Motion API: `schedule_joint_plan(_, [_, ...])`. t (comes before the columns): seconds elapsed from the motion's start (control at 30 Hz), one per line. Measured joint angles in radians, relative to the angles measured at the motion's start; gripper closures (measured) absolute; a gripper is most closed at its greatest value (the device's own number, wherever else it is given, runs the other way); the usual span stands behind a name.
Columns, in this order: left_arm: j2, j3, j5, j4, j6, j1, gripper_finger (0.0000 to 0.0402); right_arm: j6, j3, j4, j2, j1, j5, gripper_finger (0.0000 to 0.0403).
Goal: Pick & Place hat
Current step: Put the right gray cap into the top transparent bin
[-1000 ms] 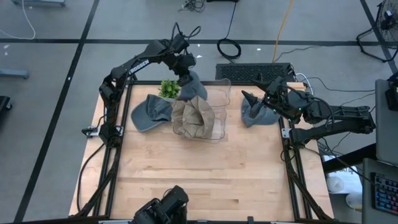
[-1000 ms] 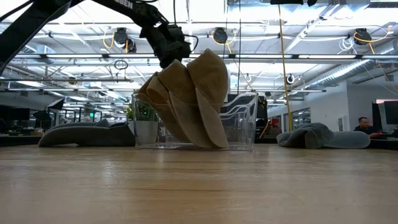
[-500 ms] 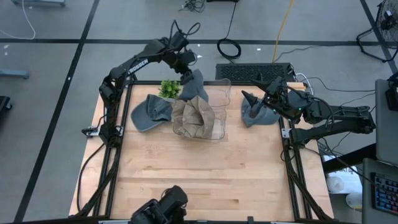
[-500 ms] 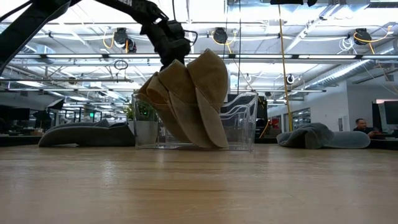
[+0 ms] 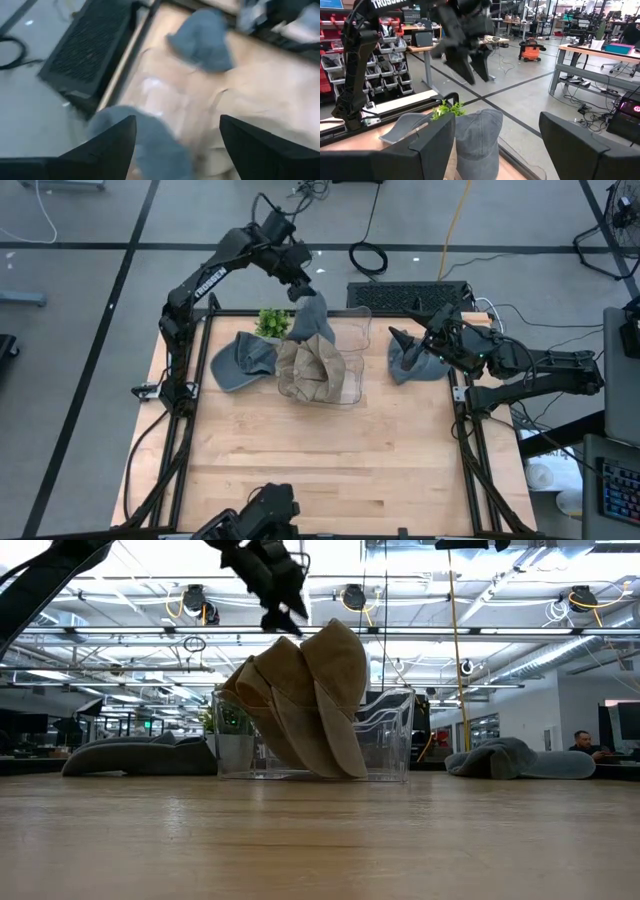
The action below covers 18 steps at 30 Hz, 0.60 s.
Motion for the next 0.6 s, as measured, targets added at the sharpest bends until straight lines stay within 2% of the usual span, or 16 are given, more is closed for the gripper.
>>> schedule_joint_plan(0.13, [-0.010,0.066,0.119,-0.048,-0.030,-0.005,0.0106,0.000,0.000,0.000,0.000,0.000,0.000,0.0124])
schedule_joint_plan(0.3, [-0.094,0.072,0.236,-0.046,-0.002,-0.016,0.0105,0.000,0.000,0.000,0.000,0.000,0.000,0.0124])
schedule_joint_plan(0.6, [-0.272,0.072,0.267,-0.035,0.031,-0.046,0.0105,0.000,0.000,0.000,0.000,0.000,0.000,0.0124])
